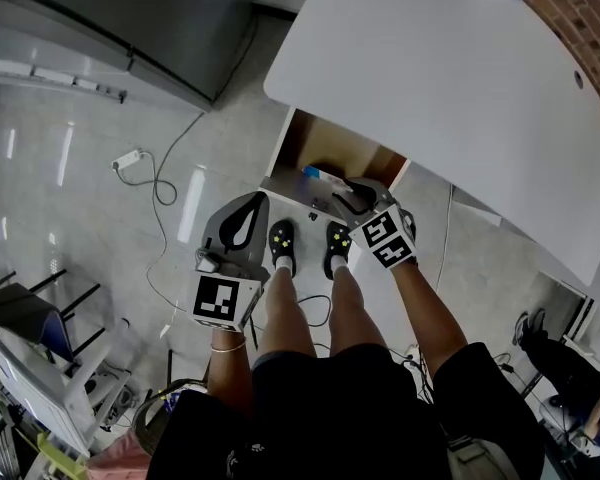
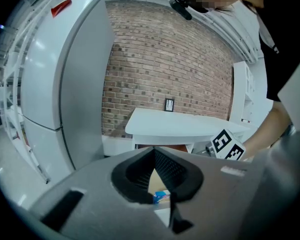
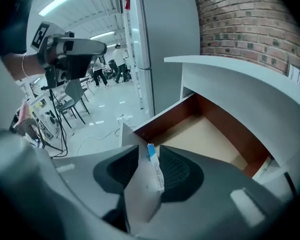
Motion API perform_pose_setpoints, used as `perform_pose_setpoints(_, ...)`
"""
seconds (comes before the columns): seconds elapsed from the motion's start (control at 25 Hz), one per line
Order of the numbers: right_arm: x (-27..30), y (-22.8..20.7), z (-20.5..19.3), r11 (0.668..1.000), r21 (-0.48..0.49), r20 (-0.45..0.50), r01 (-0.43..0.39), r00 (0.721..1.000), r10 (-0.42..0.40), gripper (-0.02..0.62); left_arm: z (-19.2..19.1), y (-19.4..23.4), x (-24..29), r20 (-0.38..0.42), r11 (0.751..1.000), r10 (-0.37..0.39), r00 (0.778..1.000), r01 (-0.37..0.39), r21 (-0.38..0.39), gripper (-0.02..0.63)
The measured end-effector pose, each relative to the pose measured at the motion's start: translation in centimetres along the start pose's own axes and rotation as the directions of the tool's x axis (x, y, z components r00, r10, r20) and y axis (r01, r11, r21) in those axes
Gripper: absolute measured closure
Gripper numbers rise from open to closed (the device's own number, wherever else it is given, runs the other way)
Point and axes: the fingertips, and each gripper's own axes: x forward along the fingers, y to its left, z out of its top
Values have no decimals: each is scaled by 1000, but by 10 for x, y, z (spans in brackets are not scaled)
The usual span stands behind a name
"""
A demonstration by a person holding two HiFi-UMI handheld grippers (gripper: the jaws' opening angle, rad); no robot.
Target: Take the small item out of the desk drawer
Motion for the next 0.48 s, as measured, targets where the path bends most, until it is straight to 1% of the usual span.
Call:
perform_pose_setpoints(0.08,9,-2,-4,999,-43,-23,1,1000,-2,451,-7,4,4,-5,1000,10,1000,-10,-13,609)
perform_pose_setpoints(0.16,17,-4,-8,998,-64,-39,-2,999,-1,451,-14,7,8,-9,999,17,1000,-17,-29,609)
perform_pose_setpoints(0.48,40,-6,-27,997,-82,-90,-13,996,5,446,-30,13,11,-9,999,29,1000,-29,-45,609)
